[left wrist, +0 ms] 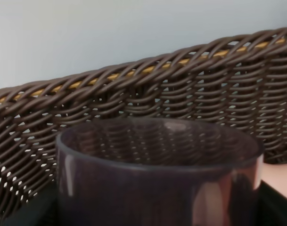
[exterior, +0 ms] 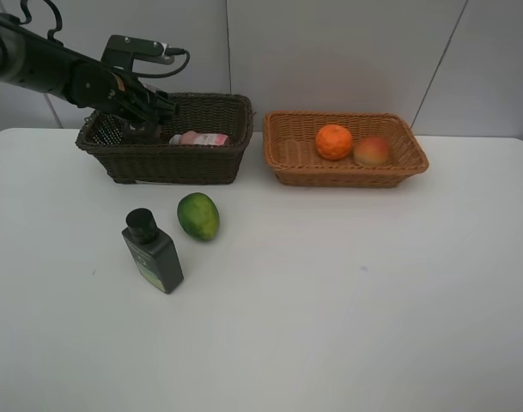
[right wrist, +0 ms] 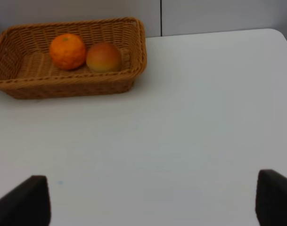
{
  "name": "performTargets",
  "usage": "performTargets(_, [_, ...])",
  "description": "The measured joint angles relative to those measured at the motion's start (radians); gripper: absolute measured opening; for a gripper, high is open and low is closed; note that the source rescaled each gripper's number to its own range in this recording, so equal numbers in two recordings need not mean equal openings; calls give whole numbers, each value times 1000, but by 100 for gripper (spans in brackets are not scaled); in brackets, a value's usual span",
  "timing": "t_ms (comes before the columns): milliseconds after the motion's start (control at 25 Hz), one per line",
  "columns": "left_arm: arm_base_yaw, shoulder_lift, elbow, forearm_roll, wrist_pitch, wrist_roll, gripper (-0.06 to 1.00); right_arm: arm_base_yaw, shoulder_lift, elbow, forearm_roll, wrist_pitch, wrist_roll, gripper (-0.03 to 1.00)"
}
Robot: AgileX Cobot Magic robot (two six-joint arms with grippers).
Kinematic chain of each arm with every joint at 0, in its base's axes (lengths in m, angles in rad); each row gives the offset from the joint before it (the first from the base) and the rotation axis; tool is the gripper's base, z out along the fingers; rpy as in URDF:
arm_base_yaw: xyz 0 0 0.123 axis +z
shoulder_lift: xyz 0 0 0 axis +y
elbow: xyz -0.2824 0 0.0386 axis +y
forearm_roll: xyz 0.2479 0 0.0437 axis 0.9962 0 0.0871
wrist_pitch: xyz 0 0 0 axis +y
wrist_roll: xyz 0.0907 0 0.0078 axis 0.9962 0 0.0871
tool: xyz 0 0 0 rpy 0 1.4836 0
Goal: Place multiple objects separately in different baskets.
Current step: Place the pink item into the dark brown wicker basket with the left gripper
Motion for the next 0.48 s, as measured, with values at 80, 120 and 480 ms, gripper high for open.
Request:
performTargets(80, [0,0,0,0,5,0,71,0,0,0,0,0,0,88])
performTargets(120, [0,0,0,0,6,0,71,0,0,0,0,0,0,88])
performTargets(480, [0,-4,0,0,62,-2,99,0,0,0,0,0,0,88])
